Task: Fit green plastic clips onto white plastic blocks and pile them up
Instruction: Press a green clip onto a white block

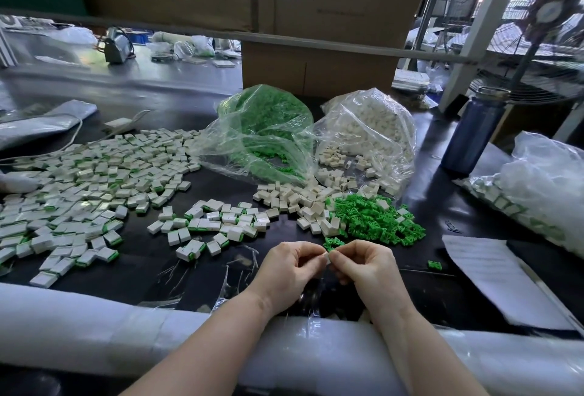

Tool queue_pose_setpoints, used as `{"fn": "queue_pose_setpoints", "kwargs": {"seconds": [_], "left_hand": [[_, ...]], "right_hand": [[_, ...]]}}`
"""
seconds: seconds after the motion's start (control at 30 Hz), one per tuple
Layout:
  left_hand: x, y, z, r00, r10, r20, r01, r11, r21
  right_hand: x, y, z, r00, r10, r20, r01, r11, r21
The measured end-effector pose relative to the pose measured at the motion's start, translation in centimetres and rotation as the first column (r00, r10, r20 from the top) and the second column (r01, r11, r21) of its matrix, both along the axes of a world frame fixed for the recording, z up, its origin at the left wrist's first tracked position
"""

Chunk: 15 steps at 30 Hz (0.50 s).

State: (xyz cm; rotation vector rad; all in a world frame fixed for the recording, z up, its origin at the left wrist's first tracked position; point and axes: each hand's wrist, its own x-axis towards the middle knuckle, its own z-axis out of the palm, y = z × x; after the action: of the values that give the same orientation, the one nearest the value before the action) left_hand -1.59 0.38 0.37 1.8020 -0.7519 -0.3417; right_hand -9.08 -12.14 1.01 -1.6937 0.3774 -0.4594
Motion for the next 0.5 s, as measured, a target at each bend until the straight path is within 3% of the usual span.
{"fn": "queue_pose_setpoints", "kwargs": {"seconds": [0.27, 0.4, 0.5], "left_hand": [[0.01, 0.01, 0.17, 0.999, 0.024, -0.024, -0.024, 1.0, 0.015], [0.08, 0.09, 0.42, 0.992, 0.01, -0.126, -0.019, 0.997, -0.074], [-0.05, 0.02, 0.57, 0.992, -0.022, -0.125, 0.005, 0.991, -0.136]], "right_hand": [[-0.14, 0.25, 0.09, 0.997, 0.071, 0.036, -0.072, 0.997, 0.033], [0.05, 0.12, -0.07, 0.997, 0.025, 0.069, -0.029, 0.998, 0.056], [0.13, 0.23, -0.15, 0.995, 0.081, 0.062, -0.085, 0.994, 0.069]]}}
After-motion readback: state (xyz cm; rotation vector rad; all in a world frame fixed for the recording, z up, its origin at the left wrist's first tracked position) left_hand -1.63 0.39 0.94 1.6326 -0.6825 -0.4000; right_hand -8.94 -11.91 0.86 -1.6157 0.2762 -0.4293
